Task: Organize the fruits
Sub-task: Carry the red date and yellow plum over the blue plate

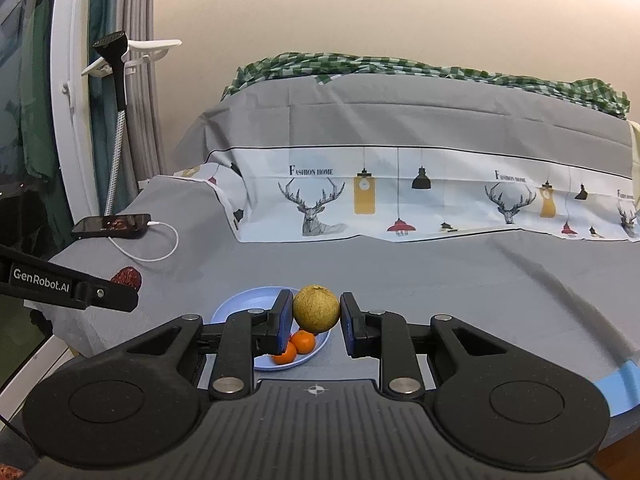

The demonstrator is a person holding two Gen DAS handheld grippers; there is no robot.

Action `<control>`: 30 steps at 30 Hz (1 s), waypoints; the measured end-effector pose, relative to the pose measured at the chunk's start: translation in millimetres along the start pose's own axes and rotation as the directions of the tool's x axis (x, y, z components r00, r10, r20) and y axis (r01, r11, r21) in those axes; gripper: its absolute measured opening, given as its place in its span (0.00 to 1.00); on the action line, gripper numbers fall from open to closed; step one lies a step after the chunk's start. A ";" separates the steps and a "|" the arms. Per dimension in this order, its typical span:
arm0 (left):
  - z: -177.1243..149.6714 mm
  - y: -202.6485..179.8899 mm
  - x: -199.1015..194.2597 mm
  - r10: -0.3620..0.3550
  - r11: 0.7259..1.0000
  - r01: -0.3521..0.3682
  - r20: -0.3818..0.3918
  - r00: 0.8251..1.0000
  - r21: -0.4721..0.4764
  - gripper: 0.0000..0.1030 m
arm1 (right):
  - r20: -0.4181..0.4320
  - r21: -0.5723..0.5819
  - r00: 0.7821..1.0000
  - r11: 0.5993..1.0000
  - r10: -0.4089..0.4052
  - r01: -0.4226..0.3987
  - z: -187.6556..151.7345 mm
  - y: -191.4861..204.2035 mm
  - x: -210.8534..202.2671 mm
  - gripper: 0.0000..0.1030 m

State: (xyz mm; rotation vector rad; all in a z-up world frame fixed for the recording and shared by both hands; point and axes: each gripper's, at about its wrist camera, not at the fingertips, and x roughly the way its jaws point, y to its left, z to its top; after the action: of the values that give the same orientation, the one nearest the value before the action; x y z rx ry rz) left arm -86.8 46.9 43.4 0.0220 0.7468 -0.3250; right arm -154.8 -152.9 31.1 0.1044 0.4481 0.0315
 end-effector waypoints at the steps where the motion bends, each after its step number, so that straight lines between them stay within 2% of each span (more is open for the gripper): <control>1: 0.3 1.2 1.3 0.000 1.000 0.000 -0.002 1.000 -0.002 0.21 | -0.004 -0.002 1.000 1.000 0.003 -0.003 0.1 0.4 1.7 0.26; 20: 13.8 21.8 42.7 0.020 0.999 -0.023 -0.059 0.998 -0.042 0.21 | -0.084 -0.007 0.996 1.000 0.024 -0.024 -1.4 -1.4 40.4 0.26; 30: 33.0 34.7 83.5 0.045 0.996 -0.053 -0.102 0.994 -0.073 0.21 | -0.138 -0.005 0.988 0.998 0.063 -0.064 3.3 2.4 86.4 0.26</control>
State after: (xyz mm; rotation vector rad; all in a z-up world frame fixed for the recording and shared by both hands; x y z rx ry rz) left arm 2.7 51.9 8.5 -0.0145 0.8566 -0.2498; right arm -75.6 -146.3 -2.9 0.1074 0.5822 0.1039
